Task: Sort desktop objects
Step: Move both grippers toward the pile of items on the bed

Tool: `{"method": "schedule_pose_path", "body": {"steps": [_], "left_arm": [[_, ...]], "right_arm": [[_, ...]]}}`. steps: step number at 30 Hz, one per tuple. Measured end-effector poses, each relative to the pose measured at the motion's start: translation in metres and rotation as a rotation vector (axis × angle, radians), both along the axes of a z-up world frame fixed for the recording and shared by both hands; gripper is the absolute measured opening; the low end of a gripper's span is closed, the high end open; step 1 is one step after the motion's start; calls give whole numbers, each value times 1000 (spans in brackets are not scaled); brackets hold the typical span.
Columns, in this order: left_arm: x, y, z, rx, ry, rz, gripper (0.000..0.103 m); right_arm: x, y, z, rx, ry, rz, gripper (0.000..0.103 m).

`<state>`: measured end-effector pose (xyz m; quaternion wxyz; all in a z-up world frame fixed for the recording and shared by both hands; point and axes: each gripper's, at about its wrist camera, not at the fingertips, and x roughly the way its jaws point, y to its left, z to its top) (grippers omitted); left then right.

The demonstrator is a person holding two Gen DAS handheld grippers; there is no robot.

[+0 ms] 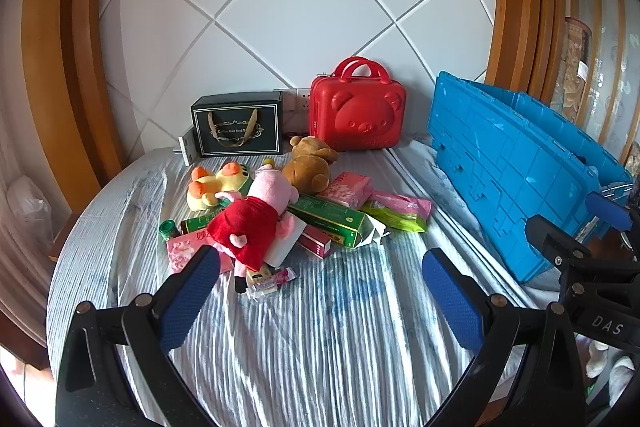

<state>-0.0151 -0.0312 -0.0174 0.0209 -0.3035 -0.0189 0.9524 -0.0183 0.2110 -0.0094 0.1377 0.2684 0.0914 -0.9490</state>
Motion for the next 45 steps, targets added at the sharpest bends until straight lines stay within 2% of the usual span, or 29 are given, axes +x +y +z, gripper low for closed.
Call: {"method": "schedule_pose_path", "body": {"steps": [1,2,18,29,34,40,43,45], "left_arm": [[-1,1,0,-2,-1,-1,102],[-1,2,-1,-4,-2,62,102],[-20,5,-12,2,-46,88,102],[-55,17,-36,26,-126,168,102],[-76,21,-69,18,-219,247,102],[-81,-2,-131,32,-409,497,102],[-79,-16,-153,30,-500,564,102],[-80,-26,-164,44,-522,587,102]], "right_arm": [[-1,0,0,0,-1,0,103],[-2,1,-1,0,-2,-1,103],[-24,4,-12,1,-39,7,103],[-67,13,-31,21,-101,72,103],[-104,18,-44,29,-148,164,103],[-163,25,-82,17,-253,275,103],[-189,26,-106,9,-321,312,103],[-204,25,-118,-2,-359,326,103]]}}
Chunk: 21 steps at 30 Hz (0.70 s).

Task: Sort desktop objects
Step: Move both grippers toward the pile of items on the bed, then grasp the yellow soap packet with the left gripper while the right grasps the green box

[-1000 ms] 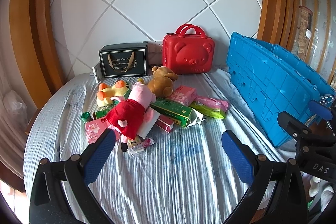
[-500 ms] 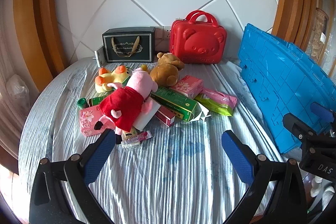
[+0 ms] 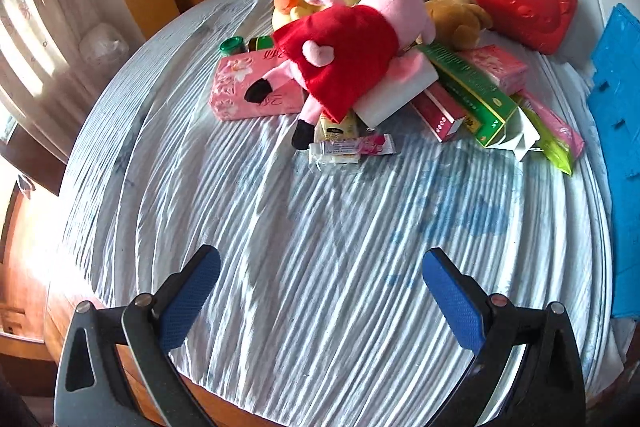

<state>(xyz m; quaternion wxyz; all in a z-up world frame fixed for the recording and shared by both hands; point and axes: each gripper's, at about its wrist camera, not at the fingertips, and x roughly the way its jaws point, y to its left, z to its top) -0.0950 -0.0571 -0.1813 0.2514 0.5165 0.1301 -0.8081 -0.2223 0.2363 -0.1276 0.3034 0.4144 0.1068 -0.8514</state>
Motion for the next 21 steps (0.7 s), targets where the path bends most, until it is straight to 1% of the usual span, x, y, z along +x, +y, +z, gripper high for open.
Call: {"method": "schedule_pose_path", "body": {"steps": [2,3,6,8,10,14,15,17,20,21], "left_arm": [[-8,-7,-10,16,-20,5,102],[-14,-11,-15,21,-10,-5,102],[-41,-18,-25,-1,-18,-46,103],[-61,-21,-34,1,-18,-88,103],[-80,-22,-43,0,-7,-154,103],[-116,-27,-65,-49,-75,-249,103],[-123,-31,-71,-54,-87,-257,102],[-134,-40,-85,-29,-112,-262,103],[-146,-51,-106,-32,-173,-246,103],[-144,-55,-106,-5,-133,-235,103]], "right_arm": [[-11,-1,-9,-8,-19,-4,103],[-15,-1,-12,-11,-23,-11,103],[-26,-4,-21,14,-39,-30,103],[-34,-7,-29,49,-47,-36,103],[-43,-9,-38,84,-57,-53,103],[-63,-13,-60,131,-105,-65,103],[-68,-14,-65,139,-117,-66,103],[-75,-19,-73,146,-136,-59,103],[-82,-32,-80,107,-185,-21,103],[-84,-37,-83,86,-208,-7,103]]}}
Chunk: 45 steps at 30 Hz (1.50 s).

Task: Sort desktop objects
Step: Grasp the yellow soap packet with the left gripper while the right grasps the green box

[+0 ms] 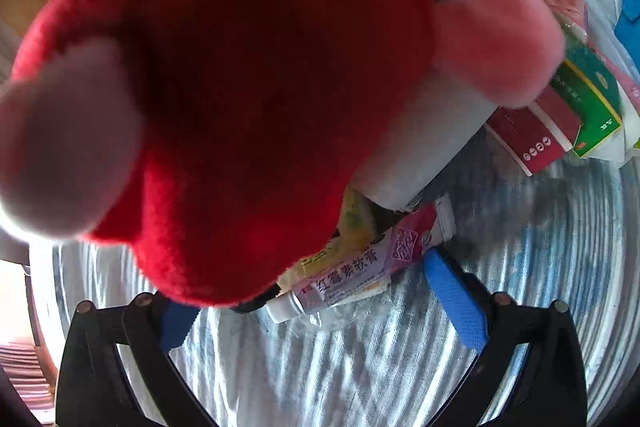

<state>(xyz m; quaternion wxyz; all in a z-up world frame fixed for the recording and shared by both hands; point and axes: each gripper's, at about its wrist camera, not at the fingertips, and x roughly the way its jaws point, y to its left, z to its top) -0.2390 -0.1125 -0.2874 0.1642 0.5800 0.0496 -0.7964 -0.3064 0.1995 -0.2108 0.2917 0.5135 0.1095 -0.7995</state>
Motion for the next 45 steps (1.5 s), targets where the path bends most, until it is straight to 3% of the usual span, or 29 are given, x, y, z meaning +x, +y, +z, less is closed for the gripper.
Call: {"method": "schedule_pose_path", "body": {"steps": [4,9,11,13,16,18,20,23,24,26,27,29,34,39,41,45], "left_arm": [[8,-14,-10,116,42,37,103],[11,-10,-12,97,70,5,103],[13,-7,-10,114,76,-4,93],[17,4,-4,101,83,-34,63],[22,18,0,67,78,-81,52],[25,22,2,83,84,-86,46],[29,22,5,117,97,-80,39],[36,21,10,149,111,-57,33],[39,21,11,160,113,-49,33],[47,23,14,185,118,-43,32],[52,24,17,192,124,-41,32],[62,27,22,190,126,-38,32],[79,41,33,185,130,-65,32],[78,51,23,176,121,-38,32],[82,38,22,179,116,-20,32],[84,43,26,173,133,-10,32]], "right_arm": [[-3,-23,-11,-20,-36,41,103],[-1,-54,-18,-6,-51,103,103],[-1,-63,-18,-14,-59,118,103],[0,-72,-15,-23,-56,132,103],[0,-85,-12,-17,-30,162,92],[-3,-96,-12,-11,-20,176,75],[-8,-108,-16,-1,-22,184,69],[-14,-125,-24,7,-3,192,70],[-16,-129,-28,6,-7,196,77],[-20,-136,-39,10,-45,207,80],[-20,-138,-43,16,-55,215,67],[-14,-134,-43,17,-55,224,61],[12,-95,-41,32,-98,197,60],[41,-38,-45,69,-162,137,57],[50,-28,-44,84,-160,140,58],[48,-32,-36,57,-106,132,89]]}}
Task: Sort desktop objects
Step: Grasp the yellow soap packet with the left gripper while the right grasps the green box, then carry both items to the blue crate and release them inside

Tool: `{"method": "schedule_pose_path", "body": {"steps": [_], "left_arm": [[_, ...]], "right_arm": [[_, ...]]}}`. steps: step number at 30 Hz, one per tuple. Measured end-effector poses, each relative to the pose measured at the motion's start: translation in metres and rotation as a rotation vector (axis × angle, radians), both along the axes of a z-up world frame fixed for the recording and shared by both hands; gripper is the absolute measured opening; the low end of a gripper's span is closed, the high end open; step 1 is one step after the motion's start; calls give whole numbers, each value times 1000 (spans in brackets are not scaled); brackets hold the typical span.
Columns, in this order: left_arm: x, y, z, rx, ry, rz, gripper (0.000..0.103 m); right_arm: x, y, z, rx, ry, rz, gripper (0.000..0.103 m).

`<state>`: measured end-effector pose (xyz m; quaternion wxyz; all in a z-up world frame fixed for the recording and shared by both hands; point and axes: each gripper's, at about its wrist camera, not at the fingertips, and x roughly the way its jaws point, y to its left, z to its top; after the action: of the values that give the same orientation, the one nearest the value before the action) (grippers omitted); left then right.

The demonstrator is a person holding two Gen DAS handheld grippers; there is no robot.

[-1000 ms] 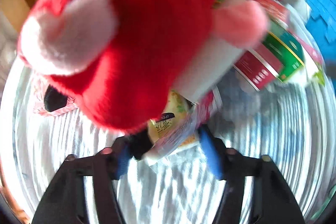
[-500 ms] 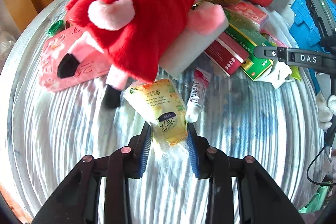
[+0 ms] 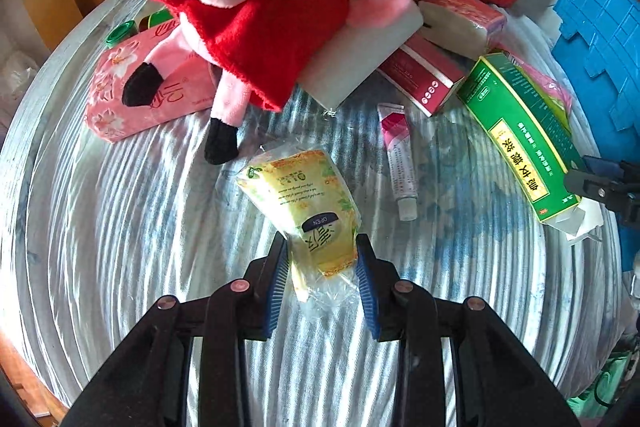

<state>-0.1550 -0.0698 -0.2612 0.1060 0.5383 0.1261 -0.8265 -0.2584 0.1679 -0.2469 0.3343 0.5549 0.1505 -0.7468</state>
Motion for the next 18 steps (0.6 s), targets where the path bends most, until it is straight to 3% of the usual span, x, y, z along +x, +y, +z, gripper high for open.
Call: {"method": "schedule_pose_path", "body": {"steps": [5,7,8,13,18], "left_arm": [[6,9,26,-30,60,-4,32],[13,9,39,-30,96,0,32],[15,11,48,-34,119,-3,32],[25,24,96,-81,229,-57,32],[15,60,146,-113,333,-146,32]], "right_arm": [[-17,-34,-8,27,42,-6,89],[-17,-40,-11,37,29,0,57],[-14,-38,-5,35,40,-8,54],[16,-24,49,-60,123,-7,53],[44,9,130,-169,273,-60,53]]}}
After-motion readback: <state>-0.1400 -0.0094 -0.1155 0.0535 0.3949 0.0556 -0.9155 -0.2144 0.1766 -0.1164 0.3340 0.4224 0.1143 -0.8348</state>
